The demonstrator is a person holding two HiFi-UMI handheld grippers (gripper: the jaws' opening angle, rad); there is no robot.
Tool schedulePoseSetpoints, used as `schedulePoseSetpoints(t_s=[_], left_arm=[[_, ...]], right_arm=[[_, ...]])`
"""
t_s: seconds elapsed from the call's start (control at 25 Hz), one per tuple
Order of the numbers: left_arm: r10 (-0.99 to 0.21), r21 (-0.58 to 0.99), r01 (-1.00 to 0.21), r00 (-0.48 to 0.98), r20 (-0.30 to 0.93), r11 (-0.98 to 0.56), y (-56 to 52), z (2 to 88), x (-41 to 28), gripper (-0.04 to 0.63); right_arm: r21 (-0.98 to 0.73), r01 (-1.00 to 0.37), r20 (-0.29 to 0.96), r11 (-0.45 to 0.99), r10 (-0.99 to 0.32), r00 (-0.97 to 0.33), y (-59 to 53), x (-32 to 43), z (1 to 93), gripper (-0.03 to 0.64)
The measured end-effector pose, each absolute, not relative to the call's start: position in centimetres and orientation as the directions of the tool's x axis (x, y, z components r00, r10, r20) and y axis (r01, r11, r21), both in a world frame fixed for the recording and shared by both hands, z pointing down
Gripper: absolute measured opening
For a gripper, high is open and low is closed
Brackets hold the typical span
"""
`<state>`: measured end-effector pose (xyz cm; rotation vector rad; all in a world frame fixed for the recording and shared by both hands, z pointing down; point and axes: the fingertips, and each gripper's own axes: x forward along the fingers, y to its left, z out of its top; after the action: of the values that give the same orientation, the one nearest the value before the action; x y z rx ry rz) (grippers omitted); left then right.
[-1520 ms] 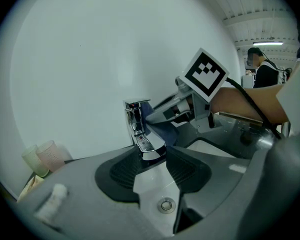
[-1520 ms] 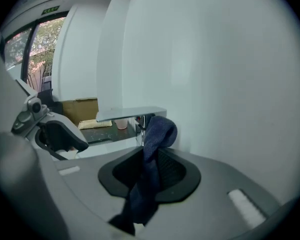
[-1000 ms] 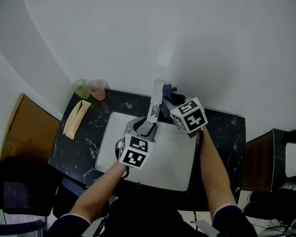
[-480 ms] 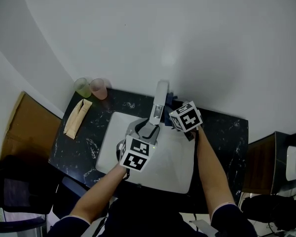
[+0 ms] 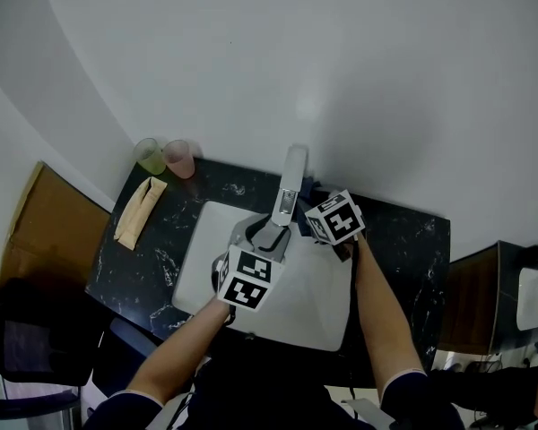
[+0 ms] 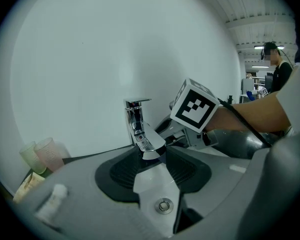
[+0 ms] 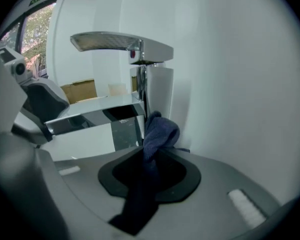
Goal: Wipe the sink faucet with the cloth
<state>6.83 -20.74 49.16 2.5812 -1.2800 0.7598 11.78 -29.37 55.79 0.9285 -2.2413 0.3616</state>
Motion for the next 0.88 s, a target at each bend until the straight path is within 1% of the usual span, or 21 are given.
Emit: schedulePoseSetpoints(t_s=[0.2, 0.36, 0.56, 0.88], left_arm=[[-0.692, -0.077, -0.775, 0.509, 0.513, -0.628, -20.8, 49.3, 6.9, 0.172], [-0.688, -0.082, -0.77, 0.512, 0.514, -0.633, -20.9, 49.3, 6.9, 0.172], [-0.676, -0.084, -0.755, 0.524, 0.518, -0.65, -20.9, 49.2, 7.0, 0.173], [-0.653, -0.084, -0.721, 0.564, 0.505, -0.688, -21.1, 48.9, 7.1, 0.172]], right_arm=[[-0.006, -0.701, 0.621, 0.713, -0.547, -0.561, -28.0, 11.6, 53.6, 0.081], [0.037, -0.693, 0.582, 0.72, -0.579, -0.57, -27.0, 11.5, 51.3, 0.081], [0.111, -0.657, 0.589, 0.746, -0.582, -0.561, -25.1, 11.0, 50.2, 0.081], [0.149, -0.62, 0.587, 0.77, -0.574, -0.571, -21.3, 9.9, 49.6, 0.081]])
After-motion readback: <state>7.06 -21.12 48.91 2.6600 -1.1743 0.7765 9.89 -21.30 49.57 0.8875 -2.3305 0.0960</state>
